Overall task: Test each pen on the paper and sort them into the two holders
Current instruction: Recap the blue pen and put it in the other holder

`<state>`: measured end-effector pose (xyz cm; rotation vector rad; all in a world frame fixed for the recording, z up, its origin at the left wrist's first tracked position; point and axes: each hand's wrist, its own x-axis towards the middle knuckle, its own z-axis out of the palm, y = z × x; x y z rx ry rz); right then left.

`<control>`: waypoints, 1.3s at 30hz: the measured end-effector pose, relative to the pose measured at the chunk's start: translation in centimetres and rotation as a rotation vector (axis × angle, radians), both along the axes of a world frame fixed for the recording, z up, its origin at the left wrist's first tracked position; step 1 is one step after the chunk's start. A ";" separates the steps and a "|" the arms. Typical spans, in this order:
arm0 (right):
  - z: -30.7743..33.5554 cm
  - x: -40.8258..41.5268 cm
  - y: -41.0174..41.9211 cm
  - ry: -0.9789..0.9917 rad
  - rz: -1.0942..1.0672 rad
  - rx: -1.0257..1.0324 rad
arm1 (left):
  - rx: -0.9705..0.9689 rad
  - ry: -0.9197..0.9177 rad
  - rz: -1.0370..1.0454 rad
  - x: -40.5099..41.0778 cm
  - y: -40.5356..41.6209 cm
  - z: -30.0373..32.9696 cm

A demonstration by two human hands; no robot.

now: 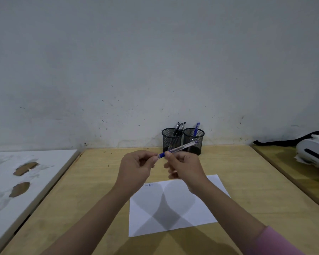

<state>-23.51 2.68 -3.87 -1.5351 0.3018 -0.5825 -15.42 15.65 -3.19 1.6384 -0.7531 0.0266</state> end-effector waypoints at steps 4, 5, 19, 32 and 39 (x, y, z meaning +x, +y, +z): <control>-0.6 -0.4 -1.0 -0.060 -0.309 -0.467 | 0.079 -0.058 0.067 0.9 -2.0 0.6; -0.3 -0.6 -1.5 -0.119 -0.357 -0.576 | 0.103 -0.069 0.061 1.2 -2.4 0.8; 1.1 -0.4 -9.1 -0.118 -0.273 -0.838 | 0.057 -0.034 -0.076 2.1 -10.4 2.0; 5.1 5.0 -18.1 -0.188 -0.613 -0.563 | 0.882 -0.775 -0.164 8.1 -16.9 -3.3; 2.3 8.4 -19.9 0.014 -0.577 -0.629 | 0.726 -0.741 -0.169 9.2 -18.5 -5.6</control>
